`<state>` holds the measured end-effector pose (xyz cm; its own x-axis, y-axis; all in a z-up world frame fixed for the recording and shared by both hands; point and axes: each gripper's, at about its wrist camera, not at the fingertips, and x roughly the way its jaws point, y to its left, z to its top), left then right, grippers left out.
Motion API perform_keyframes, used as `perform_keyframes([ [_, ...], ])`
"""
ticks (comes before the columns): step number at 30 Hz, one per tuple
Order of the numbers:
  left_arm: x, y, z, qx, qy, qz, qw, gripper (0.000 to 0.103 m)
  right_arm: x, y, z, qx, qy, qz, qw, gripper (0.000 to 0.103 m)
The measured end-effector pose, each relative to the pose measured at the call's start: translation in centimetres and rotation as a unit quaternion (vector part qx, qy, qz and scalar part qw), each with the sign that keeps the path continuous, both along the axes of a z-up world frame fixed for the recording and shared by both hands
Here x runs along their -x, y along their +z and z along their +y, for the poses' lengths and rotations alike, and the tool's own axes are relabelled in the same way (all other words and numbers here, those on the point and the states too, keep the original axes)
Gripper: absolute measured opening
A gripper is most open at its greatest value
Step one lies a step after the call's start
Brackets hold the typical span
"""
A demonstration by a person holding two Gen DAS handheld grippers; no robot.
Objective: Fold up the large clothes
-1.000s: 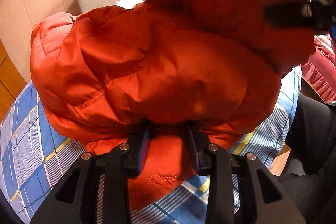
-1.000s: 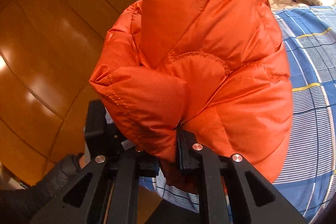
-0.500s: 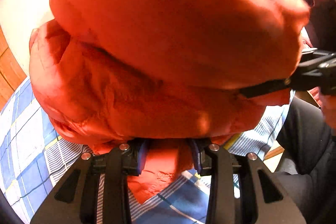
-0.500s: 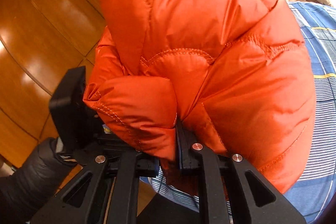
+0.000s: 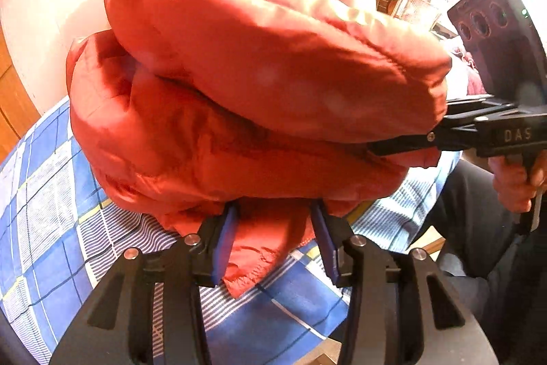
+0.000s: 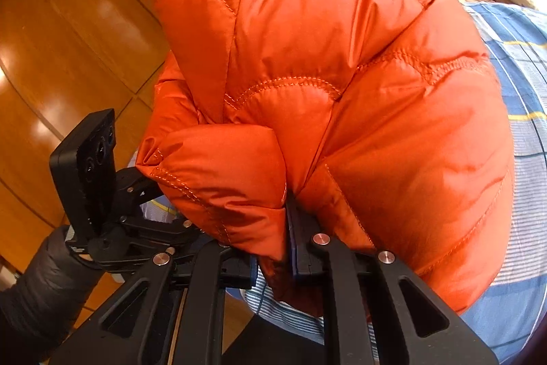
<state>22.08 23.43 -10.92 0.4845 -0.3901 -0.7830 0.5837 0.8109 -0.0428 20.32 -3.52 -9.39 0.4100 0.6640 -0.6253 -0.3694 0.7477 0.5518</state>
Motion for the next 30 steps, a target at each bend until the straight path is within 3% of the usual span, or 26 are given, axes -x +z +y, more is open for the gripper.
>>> perform_keyframes([
  [8,0.7,2.5,2.2,0.02,-0.026,0.013,0.9994,0.042,2.4,-1.0,1.3,0.014,-0.054,-0.028,0.998,0.012],
  [16,0.4,4.7,5.5,0.107,-0.032,0.037,0.993,0.044,4.1,-1.8,2.1,0.031,-0.061,-0.059,0.996,0.012],
  [20,0.4,5.7,5.7,0.146,-0.051,0.056,0.9864,0.06,5.0,-1.9,3.1,0.056,-0.054,-0.081,0.994,0.012],
  [24,-0.2,6.5,5.2,0.158,-0.052,0.067,0.9838,0.073,5.9,-1.2,3.8,0.079,-0.053,-0.099,0.991,0.013],
  [30,-0.4,6.2,2.9,0.136,-0.034,0.074,0.9873,0.073,7.4,-0.7,5.1,0.102,-0.059,-0.116,0.986,0.02],
])
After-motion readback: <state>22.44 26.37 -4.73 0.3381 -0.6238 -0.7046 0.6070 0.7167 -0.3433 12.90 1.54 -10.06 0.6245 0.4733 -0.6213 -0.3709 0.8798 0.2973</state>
